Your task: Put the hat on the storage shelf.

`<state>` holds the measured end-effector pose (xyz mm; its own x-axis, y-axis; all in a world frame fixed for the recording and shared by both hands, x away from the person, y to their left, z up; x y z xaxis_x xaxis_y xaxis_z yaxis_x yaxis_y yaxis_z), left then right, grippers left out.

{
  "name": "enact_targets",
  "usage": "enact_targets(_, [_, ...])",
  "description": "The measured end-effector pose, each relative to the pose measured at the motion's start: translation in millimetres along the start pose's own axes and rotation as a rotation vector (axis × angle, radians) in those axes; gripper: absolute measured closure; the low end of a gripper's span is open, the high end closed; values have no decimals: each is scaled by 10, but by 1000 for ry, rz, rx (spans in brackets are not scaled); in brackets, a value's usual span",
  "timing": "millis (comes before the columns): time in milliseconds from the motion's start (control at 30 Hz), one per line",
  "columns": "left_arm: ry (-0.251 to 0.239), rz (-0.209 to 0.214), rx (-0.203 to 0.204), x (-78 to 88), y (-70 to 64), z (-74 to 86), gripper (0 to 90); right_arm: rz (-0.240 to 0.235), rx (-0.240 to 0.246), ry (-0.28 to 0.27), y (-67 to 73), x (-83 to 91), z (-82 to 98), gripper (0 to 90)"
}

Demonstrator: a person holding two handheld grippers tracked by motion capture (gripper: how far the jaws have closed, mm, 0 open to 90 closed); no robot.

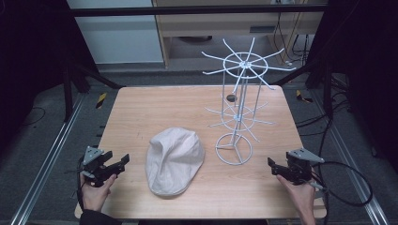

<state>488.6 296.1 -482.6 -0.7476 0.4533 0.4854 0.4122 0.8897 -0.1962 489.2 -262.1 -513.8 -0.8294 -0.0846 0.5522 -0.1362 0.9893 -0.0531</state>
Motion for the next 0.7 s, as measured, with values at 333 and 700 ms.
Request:
enact_targets(333, [15,15,-69,-39,-323,-76,216,7,12,-11,11,23,7,250])
enact_targets(700, [5,22,-110,-80,-631,-163,222,-10,1,-6,41,24,24,259])
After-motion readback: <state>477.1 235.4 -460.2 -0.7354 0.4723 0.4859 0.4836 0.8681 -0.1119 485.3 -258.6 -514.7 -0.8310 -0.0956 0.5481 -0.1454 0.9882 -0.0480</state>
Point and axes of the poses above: each handheld gripper's, and its own axes: x roughly backward along the jaws, z roughly out of its underside, y roughly to its left, the point moved 7 cm from there along -x, roughly forward along the jaws, and after that the axes turned 10 degrees about z, right-handed, at the moved point
